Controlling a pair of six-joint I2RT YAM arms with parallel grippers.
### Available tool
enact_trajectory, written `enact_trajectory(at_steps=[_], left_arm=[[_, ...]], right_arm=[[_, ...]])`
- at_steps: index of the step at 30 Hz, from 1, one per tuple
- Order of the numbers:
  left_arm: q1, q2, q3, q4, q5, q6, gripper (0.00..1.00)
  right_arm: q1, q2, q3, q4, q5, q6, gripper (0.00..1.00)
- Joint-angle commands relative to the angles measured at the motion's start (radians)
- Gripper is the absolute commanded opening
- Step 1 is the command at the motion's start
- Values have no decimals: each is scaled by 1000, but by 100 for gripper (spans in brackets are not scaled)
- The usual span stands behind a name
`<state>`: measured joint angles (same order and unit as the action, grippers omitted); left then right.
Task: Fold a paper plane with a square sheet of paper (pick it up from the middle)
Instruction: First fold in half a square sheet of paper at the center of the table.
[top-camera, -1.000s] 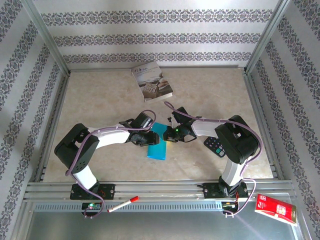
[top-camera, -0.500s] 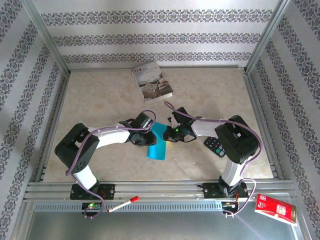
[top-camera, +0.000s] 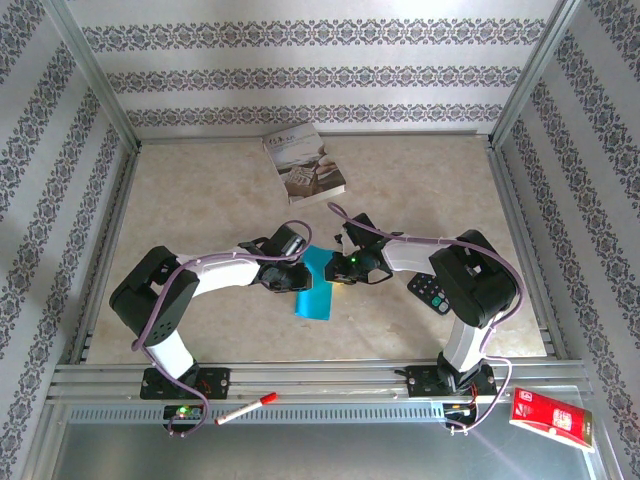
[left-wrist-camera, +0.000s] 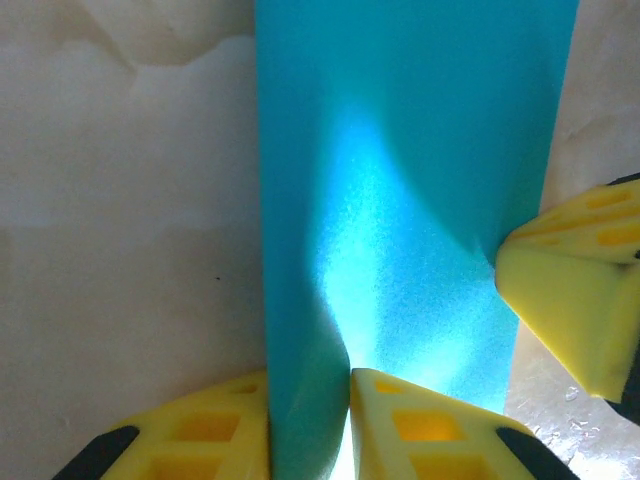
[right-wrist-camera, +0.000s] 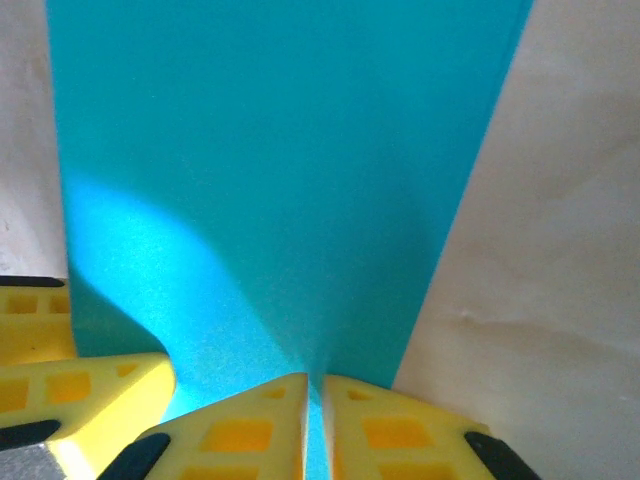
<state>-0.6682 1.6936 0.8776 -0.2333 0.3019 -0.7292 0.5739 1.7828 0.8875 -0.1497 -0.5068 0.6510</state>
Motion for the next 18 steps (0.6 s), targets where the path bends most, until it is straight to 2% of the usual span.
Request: enact_trajectory(at_steps=[1,5,10,18], left_arm=[[-4,36,-10,-54,-17,19,24],[-4,38,-14,-52,-19,21,24],[-4,38,-19,-48,-21,21,23],[-4,41,-19,-48,-19,21,21]], right_arm=[[-5,-13,17,-60,16,-10,18],[-44,-89,16,-70,-9,-2,20],[-105,-168,13,-117,24,-25,21],[-141,-175,8,-145,76,-51,21]])
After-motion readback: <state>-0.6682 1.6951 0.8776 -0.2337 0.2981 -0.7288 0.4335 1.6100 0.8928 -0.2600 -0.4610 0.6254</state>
